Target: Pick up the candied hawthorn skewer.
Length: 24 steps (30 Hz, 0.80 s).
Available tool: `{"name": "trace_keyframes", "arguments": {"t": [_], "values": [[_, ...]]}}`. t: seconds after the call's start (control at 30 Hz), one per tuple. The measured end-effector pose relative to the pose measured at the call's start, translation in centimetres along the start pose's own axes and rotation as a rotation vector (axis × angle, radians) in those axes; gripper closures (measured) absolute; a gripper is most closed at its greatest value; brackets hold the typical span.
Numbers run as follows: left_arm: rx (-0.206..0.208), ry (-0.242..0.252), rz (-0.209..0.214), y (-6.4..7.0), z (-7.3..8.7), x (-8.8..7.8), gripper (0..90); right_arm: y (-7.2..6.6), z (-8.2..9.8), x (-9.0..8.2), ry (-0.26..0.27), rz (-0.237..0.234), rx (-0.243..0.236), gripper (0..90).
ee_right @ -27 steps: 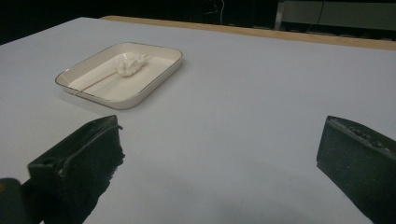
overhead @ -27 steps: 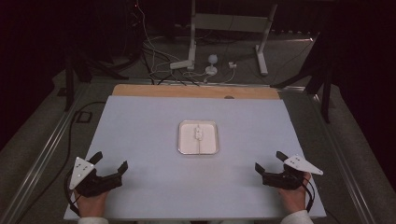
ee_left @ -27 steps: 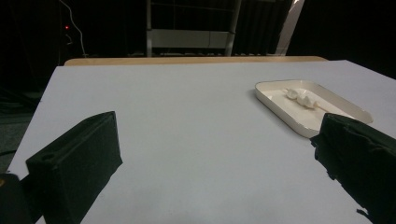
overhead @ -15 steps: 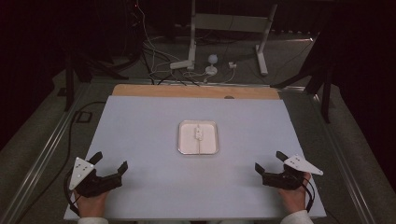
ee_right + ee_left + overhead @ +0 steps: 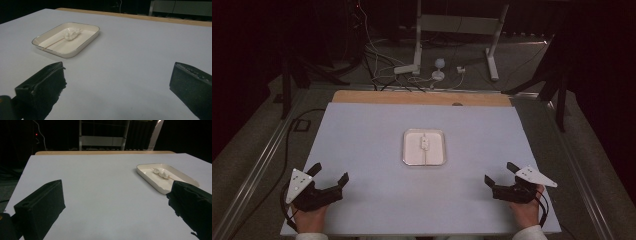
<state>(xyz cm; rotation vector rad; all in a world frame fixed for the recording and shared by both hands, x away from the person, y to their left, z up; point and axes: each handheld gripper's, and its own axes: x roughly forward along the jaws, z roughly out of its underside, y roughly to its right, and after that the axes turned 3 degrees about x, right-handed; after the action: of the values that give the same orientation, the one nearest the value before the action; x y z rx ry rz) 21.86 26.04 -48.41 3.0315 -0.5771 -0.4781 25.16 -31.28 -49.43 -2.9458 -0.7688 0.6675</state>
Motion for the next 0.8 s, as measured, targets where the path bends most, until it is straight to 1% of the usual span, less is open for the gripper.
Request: {"name": "trace_keyframes", "arguments": {"t": [0.1,0.23,0.53,0.6,0.67,0.8], "values": [[-0.012,-0.008,0.009,0.2,-0.3,0.2,1.0,0.0,0.0,0.0,0.002,0.000,0.000,0.0],[0.006,-0.023,0.022,0.8,-1.2,0.6,1.0,0.1,0.0,-0.1,0.005,0.005,0.009,0.0],[0.021,-0.042,0.048,1.6,-3.4,2.1,1.0,0.1,0.0,-0.1,0.004,0.005,0.007,0.0],[0.020,-0.045,0.061,1.8,-3.9,2.7,1.0,0.1,0.0,-0.1,0.003,0.005,0.007,0.0],[0.021,-0.047,0.063,1.9,-4.1,2.8,1.0,0.2,0.0,-0.1,0.004,0.005,0.008,0.0],[0.005,-0.041,0.076,2.1,-4.6,3.6,1.0,0.2,0.0,-0.1,0.003,0.004,0.008,0.0]]}}
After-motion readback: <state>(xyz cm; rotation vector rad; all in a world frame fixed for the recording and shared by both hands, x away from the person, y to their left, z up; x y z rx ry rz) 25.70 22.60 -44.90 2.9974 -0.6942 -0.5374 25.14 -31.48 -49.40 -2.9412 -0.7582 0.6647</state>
